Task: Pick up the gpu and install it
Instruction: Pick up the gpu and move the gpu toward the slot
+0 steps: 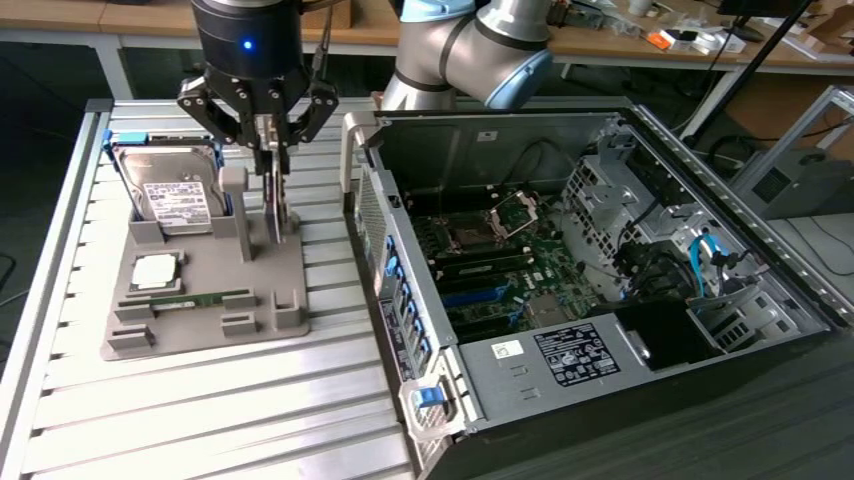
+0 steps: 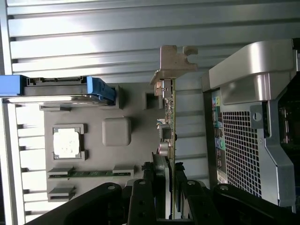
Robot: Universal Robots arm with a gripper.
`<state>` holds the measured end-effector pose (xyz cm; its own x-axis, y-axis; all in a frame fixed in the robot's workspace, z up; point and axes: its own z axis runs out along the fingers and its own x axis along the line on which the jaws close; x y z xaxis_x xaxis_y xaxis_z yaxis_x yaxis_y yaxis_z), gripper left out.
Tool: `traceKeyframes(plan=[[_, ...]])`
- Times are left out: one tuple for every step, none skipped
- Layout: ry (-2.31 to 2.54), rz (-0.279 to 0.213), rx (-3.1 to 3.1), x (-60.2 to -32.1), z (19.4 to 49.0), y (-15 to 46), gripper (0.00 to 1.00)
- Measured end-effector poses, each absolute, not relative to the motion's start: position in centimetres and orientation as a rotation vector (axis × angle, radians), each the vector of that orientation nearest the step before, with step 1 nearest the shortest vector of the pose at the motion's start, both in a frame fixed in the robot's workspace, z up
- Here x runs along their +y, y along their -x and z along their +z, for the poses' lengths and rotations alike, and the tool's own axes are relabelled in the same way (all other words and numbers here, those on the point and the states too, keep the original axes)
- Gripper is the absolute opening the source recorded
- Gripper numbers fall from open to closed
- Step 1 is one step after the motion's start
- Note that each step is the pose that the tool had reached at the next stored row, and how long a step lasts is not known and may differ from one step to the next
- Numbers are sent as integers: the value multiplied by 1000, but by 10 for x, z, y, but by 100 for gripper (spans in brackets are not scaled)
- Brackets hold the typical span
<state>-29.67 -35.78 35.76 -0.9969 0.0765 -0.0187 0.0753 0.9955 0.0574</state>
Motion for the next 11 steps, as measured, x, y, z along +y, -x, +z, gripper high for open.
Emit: traceKeyframes(plan=[[-119,89,3117,-358,358,297,28],[-119,90,3117,-358,359,297,28],[-119,91,3117,-358,360,297,28],[-119,91,3117,-358,360,297,28],[-119,92,3117,-358,362,297,28],[-119,93,3117,-358,362,297,28],[-119,94,3117,-358,364,297,28],[-119,95,3117,-358,364,297,28],[-119,96,3117,-358,365,297,28],[-119,96,3117,-358,366,297,28],[-119,97,3117,-358,367,297,28]])
